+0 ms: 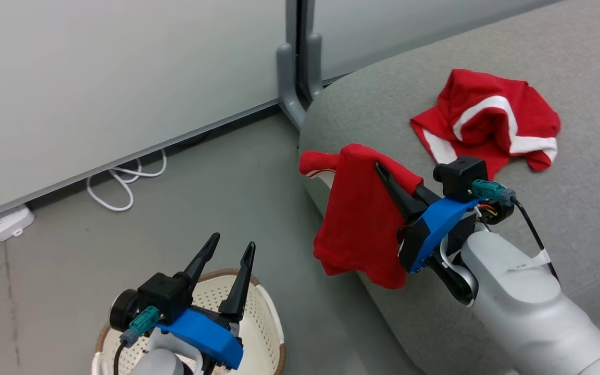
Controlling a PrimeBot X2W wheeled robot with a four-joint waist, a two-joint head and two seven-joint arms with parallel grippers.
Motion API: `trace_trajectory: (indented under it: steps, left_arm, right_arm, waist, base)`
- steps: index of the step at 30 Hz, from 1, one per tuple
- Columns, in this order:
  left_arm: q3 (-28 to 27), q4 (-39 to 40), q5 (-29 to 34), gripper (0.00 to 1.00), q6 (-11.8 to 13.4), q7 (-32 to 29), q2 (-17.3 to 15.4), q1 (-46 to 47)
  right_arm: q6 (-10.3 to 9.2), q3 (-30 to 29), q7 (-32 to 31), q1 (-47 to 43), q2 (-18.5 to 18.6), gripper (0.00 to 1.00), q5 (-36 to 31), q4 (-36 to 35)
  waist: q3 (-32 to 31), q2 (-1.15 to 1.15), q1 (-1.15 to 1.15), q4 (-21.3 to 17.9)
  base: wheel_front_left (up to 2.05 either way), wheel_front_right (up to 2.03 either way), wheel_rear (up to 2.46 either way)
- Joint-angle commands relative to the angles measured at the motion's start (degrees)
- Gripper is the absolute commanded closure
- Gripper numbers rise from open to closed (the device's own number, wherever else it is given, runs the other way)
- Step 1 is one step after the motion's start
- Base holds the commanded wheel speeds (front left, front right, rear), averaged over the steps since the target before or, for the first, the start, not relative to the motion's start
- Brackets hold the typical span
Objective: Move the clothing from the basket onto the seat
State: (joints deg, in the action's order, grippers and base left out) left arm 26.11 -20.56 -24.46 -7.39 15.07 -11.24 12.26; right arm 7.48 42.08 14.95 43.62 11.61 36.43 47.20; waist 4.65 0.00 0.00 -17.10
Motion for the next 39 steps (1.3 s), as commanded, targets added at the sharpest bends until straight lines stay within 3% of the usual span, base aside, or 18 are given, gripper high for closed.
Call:
trace_trajectory:
  steps: [1,10,19,28,39]
  left_arm:
    - [0.1,0.2,0.2,0.0,-0.1,0.2,-0.4,1.1]
    - [1.7,-0.1,-0.2,0.0,-0.1,0.2,-1.6,2.2]
    - [3.8,-0.2,-0.2,0.0,-0.1,0.2,-2.7,4.2]
    - [5.8,0.7,0.3,0.0,-0.1,0.2,-4.9,7.4]
    - [9.0,3.6,1.6,0.0,-0.1,-0.8,-9.9,15.7]
  right_arm:
    - [0.02,-0.4,0.3,0.9,0.2,1.0,-0.2,-0.3]
    - [0.03,-2.8,0.3,-0.7,1.3,1.0,-0.8,-1.0]
    - [0.02,-5.5,0.3,-1.1,1.7,1.0,-1.2,-2.2]
    - [0.02,-12.2,0.3,6.7,4.8,1.0,-1.4,-1.2]
    - [0.02,-27.5,0.2,21.5,16.9,1.0,-3.3,2.4]
  waist:
    - [0.9,0.0,0.0,-4.3]
    - [2.6,0.0,0.0,-11.1]
    - [5.3,0.0,0.0,-13.2]
    - [10.9,0.0,0.0,-11.6]
    - [25.2,0.0,0.0,-5.3]
  base:
    - [0.0,0.0,0.0]
    - [0.0,0.0,0.0]
    - [0.0,0.0,0.0]
    - [0.0,0.0,0.0]
    - [0.0,0.0,0.0]
